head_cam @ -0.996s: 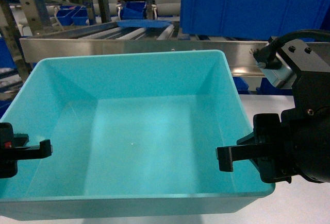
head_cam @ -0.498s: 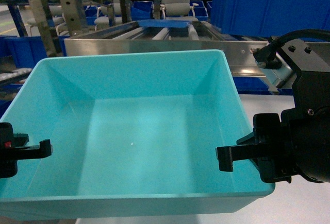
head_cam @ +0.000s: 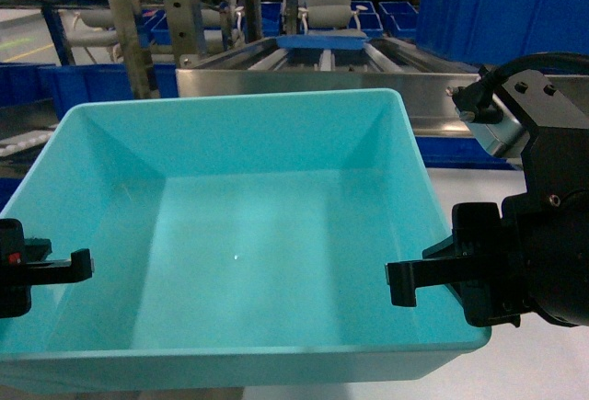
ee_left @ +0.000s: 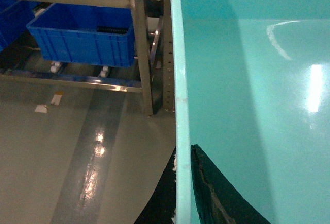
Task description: Organize blue bins on left shelf correctly
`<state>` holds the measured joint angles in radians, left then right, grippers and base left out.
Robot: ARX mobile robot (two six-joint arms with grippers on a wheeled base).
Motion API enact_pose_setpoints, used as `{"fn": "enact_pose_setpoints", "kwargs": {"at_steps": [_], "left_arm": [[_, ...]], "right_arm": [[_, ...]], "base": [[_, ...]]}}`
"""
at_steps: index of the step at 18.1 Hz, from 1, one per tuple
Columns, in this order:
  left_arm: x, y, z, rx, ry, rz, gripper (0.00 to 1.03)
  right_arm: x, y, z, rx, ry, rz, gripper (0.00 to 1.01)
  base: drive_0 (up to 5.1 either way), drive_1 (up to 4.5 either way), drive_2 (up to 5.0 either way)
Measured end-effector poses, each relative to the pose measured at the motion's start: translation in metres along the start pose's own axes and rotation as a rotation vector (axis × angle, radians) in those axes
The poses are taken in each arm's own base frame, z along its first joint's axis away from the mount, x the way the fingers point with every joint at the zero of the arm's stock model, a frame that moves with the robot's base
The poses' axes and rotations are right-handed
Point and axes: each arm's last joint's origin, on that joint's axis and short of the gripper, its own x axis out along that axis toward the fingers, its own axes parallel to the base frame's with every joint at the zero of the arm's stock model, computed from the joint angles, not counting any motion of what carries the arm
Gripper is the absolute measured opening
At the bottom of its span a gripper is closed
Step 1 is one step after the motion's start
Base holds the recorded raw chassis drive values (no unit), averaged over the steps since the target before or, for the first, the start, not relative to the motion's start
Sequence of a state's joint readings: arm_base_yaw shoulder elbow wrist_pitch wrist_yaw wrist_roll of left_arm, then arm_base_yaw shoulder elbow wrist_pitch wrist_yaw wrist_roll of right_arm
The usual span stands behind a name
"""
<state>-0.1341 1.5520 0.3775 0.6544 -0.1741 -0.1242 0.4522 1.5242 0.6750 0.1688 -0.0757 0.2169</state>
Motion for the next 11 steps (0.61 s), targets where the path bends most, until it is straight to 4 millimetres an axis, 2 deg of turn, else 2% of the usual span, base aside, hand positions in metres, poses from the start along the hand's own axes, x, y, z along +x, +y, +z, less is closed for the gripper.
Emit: {"fn": "enact_pose_setpoints", "kwargs": {"at_steps": [9, 11], "left_arm": [[0.0000, 0.0000, 0.0000, 0.000, 0.000, 0.000, 0.05], [0.0000, 0.0000, 0.0000, 0.000, 0.000, 0.000, 0.05]], "right_arm": [[0.0000, 0.0000, 0.0000, 0.000, 0.000, 0.000, 0.03], [0.0000, 0.0000, 0.0000, 0.000, 0.000, 0.000, 0.03]], "base": [[0.0, 0.00, 0.0], [-4.9, 2.42, 2.4]]}}
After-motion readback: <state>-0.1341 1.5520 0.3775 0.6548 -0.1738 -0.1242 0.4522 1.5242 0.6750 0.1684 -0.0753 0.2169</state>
